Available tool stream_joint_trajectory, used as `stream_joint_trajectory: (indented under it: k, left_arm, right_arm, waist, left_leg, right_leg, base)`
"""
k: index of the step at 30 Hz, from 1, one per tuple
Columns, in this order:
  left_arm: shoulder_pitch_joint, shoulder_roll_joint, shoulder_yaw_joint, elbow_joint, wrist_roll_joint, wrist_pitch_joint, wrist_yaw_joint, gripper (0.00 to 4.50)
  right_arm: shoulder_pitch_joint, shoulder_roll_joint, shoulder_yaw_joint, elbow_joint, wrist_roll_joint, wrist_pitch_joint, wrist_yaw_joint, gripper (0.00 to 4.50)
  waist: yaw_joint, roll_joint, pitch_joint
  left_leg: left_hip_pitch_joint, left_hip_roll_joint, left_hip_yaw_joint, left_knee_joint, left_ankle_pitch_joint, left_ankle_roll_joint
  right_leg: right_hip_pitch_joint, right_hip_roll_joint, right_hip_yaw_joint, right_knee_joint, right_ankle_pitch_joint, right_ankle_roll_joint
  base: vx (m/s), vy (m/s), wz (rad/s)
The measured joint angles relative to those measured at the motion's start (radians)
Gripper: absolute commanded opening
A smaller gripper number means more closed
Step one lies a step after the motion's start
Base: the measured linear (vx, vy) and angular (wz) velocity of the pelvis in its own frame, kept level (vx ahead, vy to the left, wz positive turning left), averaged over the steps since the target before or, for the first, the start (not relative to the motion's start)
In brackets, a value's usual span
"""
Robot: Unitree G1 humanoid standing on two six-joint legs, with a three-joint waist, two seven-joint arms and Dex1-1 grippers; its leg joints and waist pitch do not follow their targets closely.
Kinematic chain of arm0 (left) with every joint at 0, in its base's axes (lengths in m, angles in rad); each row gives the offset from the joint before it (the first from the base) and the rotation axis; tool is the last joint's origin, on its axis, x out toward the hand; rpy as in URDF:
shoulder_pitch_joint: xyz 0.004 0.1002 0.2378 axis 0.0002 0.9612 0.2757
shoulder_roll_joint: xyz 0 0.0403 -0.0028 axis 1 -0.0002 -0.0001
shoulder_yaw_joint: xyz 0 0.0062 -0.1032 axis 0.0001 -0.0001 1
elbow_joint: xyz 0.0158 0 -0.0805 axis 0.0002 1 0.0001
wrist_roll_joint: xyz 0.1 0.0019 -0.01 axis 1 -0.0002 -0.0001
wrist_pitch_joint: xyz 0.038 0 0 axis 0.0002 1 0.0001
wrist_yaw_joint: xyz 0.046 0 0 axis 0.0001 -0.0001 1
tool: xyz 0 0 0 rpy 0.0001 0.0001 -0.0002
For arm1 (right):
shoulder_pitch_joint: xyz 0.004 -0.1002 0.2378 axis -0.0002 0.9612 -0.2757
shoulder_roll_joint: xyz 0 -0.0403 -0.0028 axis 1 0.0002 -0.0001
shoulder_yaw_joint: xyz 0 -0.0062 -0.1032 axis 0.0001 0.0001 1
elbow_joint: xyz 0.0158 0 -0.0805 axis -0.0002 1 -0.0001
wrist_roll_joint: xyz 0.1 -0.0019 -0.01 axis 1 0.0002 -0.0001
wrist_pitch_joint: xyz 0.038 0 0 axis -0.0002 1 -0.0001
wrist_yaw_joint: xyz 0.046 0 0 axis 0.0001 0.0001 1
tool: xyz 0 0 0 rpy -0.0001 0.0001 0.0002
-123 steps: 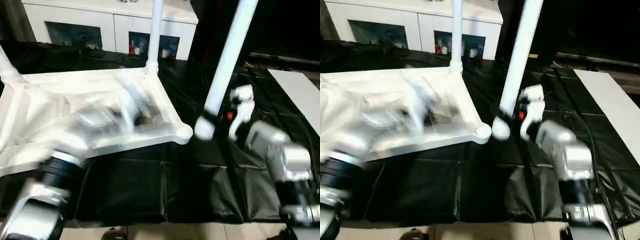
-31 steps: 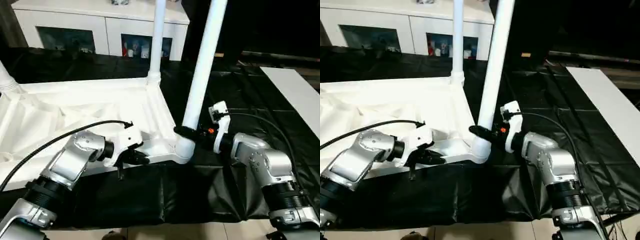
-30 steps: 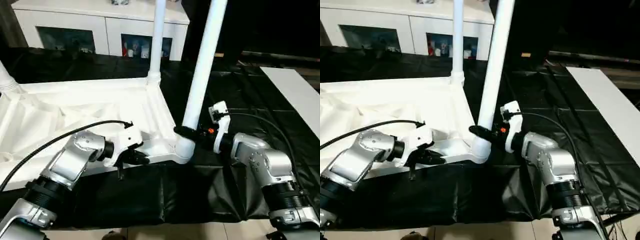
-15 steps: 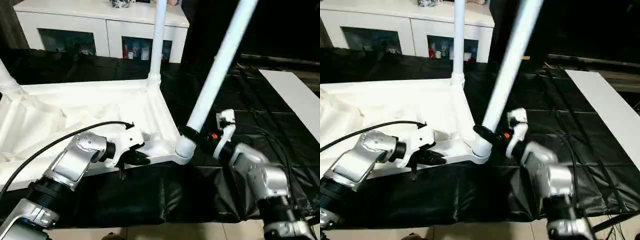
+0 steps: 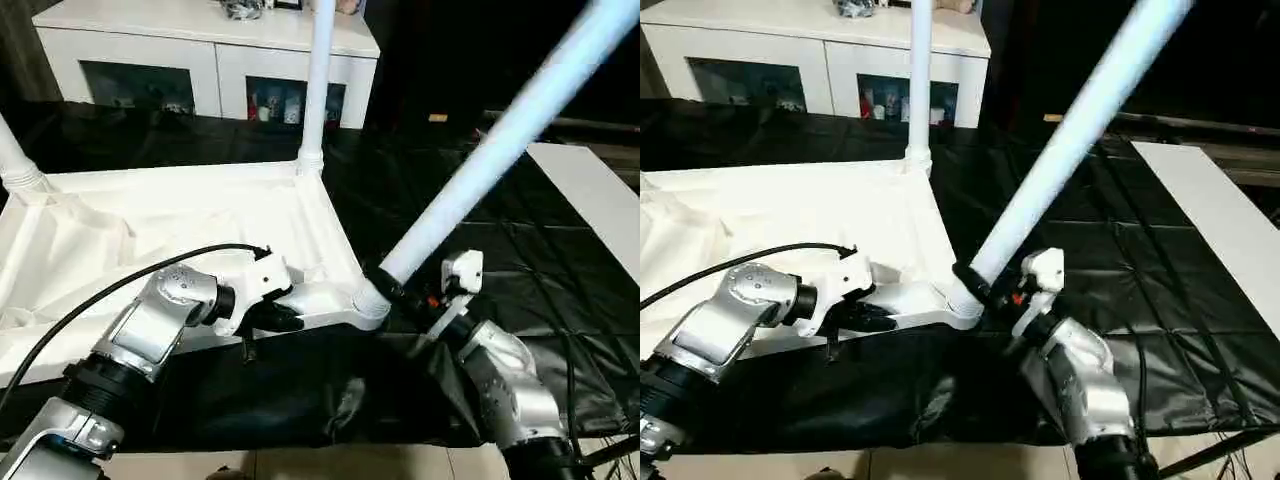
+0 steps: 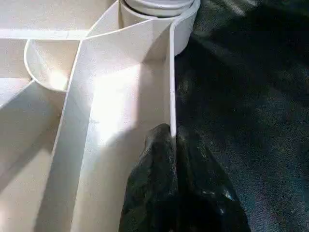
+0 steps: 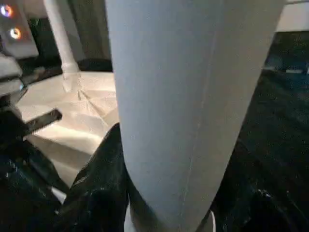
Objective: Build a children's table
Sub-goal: Insert table leg to table base
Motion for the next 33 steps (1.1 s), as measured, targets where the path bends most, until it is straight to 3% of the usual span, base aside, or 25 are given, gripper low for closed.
stream_joint_trajectory:
  k: [7, 13, 18, 25, 33]
  left_arm:
    - [0.000, 0.000, 0.002, 0.009, 0.001, 0.000, 0.011, 0.00]
    - [0.000, 0.004, 0.004, 0.014, 0.001, 0.005, 0.021, 0.00]
    - [0.000, 0.007, 0.004, 0.017, 0.003, 0.005, 0.028, 0.00]
    - [0.000, 0.000, -0.001, 0.006, 0.002, 0.009, 0.025, 0.00]
    - [0.000, -0.003, -0.007, -0.003, -0.006, 0.009, 0.012, 0.00]
  right_arm:
    - [-0.023, -0.027, 0.038, 0.024, -0.044, -0.027, 0.014, 1.86]
    - [-0.116, -0.074, 0.068, 0.046, -0.051, 0.108, 0.049, 1.86]
    - [-0.191, -0.106, 0.072, 0.065, -0.045, 0.231, 0.094, 1.86]
    - [-0.286, -0.182, 0.120, 0.066, -0.046, 0.388, 0.175, 1.86]
    - [-0.316, -0.236, 0.151, 0.046, -0.059, 0.440, 0.262, 1.86]
  waist:
    - [-0.007, -0.002, -0.001]
    - [-0.027, -0.005, 0.000]
    - [-0.030, -0.006, 0.001]
    - [-0.023, -0.006, 0.001]
    - [0.003, -0.005, 0.001]
  left_leg:
    - [0.005, 0.000, -0.002, -0.001, 0.000, 0.001]
    - [0.010, -0.004, -0.002, -0.003, -0.002, 0.004]
    - [0.011, -0.014, -0.004, -0.003, -0.006, 0.009]
    - [0.010, -0.016, -0.002, -0.006, -0.006, 0.010]
    - [0.010, -0.017, 0.001, -0.010, -0.006, 0.010]
  right_leg:
    - [0.000, 0.000, -0.002, -0.008, 0.000, 0.000]
    - [0.001, -0.005, -0.004, -0.020, 0.000, 0.001]
    - [0.000, -0.015, -0.006, -0.021, -0.001, 0.001]
    - [0.001, -0.016, -0.003, -0.027, -0.001, 0.001]
    - [0.003, -0.017, -0.001, -0.017, 0.000, 0.000]
  base:
    - [0.000, 0.000, 0.00]
    - [0.000, 0.000, 0.00]
    - [0.000, 0.000, 0.00]
    - [0.000, 0.000, 0.00]
    - [0.000, 0.000, 0.00]
